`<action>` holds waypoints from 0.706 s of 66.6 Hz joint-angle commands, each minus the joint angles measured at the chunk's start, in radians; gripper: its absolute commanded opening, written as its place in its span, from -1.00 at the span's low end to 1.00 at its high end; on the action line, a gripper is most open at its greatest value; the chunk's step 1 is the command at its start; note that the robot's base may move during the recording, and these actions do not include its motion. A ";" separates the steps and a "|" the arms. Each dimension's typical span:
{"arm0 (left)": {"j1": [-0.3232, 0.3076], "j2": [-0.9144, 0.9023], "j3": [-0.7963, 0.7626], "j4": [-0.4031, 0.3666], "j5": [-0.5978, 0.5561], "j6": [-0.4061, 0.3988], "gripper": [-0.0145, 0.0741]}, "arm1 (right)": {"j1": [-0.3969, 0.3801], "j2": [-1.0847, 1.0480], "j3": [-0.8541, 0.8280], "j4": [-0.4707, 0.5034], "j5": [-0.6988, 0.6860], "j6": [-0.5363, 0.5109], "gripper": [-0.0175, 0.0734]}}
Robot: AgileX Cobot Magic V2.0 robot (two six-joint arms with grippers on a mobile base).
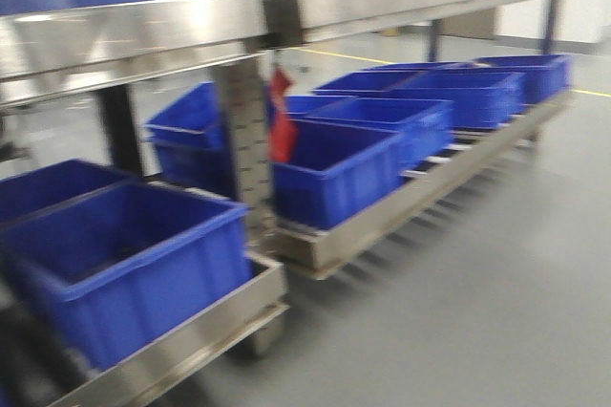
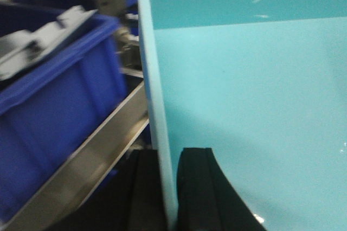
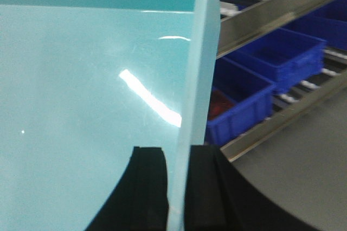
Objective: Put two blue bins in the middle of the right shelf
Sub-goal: 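Drive the base toward the other shelf of blue bins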
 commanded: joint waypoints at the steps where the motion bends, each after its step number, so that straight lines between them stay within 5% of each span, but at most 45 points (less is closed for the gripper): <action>1: -0.002 -0.007 -0.009 -0.015 -0.056 0.008 -0.92 | 0.003 -0.017 -0.006 0.036 -0.055 -0.013 -0.95; 47: -0.002 -0.007 -0.009 -0.015 -0.056 0.008 -0.92 | 0.003 -0.017 -0.006 0.036 -0.055 -0.013 -0.95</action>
